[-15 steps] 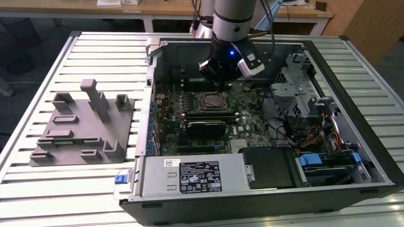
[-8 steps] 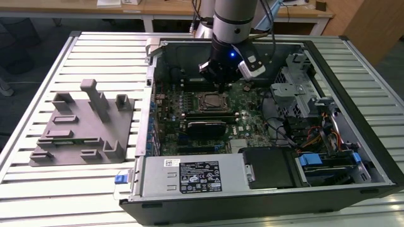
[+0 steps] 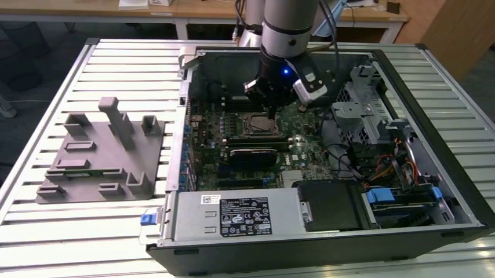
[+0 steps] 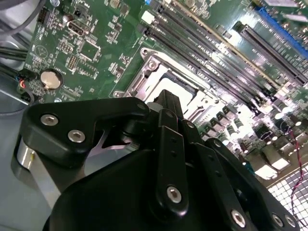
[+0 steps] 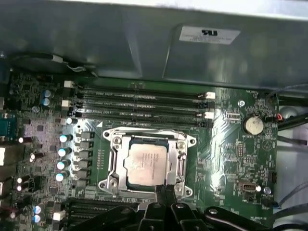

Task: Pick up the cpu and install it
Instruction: 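Install the second cpu locking lever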

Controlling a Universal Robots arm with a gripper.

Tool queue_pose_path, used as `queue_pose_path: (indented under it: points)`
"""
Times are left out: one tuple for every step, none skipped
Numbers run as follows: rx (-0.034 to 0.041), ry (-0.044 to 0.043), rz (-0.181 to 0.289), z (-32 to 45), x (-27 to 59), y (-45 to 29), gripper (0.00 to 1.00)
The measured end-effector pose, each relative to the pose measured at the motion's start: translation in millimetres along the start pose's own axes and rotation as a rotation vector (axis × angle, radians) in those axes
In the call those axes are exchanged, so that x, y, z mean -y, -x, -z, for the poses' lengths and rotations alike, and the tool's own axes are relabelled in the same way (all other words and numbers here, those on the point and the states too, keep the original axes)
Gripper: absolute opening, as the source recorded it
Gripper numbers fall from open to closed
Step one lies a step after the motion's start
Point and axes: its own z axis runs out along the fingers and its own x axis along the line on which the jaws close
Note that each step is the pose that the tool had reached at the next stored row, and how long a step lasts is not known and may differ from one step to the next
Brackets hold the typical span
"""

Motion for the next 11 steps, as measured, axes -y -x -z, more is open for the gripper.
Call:
queue_pose_path:
  points:
    - [-0.0001, -0.0001, 0.0, 0.1, 0.5, -0.1, 0.11]
    - [-0.0001, -0.0001, 0.0, 0.1, 1.3, -0.1, 0.11]
    - [-0.0001, 0.0, 0.0, 0.1, 2.0, -0.1, 0.11]
    - [-0.0001, -0.0001, 0.0, 0.1, 2.5, -0.2, 0.11]
    - [-0.0001, -0.0001, 0.0, 0.2, 2.9, -0.3, 0.11]
    - [-0.0001, -0.0002, 0.0, 0.2, 3.6, -0.3, 0.11]
    - [-0.0001, -0.0001, 0.0, 0.3, 4.5, -0.3, 0.11]
    - [-0.0001, -0.0001, 0.0, 0.3, 5.6, -0.4, 0.11]
    - [-0.0001, -0.0001, 0.0, 0.4, 7.0, -0.5, 0.11]
    - [-0.0002, -0.0002, 0.0, 0.5, 8.6, -0.6, 0.11]
    - [-0.0003, -0.0001, 0.0, 0.6, 10.3, -0.7, 0.11]
